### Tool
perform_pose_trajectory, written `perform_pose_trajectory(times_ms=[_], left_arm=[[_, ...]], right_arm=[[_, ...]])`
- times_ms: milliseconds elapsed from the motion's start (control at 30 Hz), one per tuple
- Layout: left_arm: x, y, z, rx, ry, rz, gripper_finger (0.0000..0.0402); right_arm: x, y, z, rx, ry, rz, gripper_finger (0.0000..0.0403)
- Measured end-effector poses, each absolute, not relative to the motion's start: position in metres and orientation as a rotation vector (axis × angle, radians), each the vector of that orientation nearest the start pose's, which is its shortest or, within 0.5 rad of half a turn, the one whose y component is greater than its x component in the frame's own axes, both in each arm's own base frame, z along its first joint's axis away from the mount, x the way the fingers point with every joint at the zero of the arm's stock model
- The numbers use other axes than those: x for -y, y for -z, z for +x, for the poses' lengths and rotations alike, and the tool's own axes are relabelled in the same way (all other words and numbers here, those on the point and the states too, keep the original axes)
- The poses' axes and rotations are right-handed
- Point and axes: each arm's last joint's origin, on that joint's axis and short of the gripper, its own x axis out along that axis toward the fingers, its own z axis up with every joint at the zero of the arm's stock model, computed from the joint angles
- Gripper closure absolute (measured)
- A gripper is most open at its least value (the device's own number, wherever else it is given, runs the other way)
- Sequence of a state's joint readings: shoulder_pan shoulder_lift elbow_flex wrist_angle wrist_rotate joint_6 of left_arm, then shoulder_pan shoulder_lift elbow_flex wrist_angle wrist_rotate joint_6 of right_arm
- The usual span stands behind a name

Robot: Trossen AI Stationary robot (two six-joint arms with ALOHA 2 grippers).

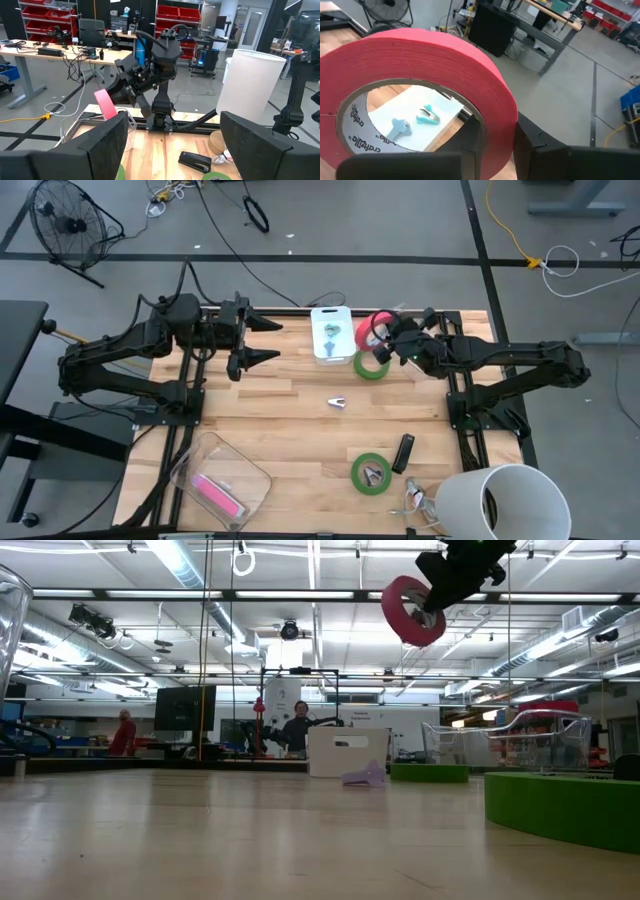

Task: Pick and place Stapler, Stapler remover, tape
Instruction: Put the pink tape into the top transparent bin

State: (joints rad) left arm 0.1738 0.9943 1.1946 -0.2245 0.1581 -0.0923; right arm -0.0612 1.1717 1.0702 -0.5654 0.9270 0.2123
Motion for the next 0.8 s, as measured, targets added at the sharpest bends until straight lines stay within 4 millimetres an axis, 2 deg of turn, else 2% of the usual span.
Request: perform_pose_trajectory(times_ms=[600, 800], left_arm=[[-0.030, -0.430, 0.198, -0.024, -0.016, -0.096, 0.0083], [-0.030, -0.430, 0.198, -0.024, -0.016, -0.096, 0.0083]], right_arm=[[0.038, -0.311, 0.216, -0.739, 1.038, -0.142, 0.0341], [0.042, -0.303, 0.202, -0.845, 1.143, -0.166, 0.0341]])
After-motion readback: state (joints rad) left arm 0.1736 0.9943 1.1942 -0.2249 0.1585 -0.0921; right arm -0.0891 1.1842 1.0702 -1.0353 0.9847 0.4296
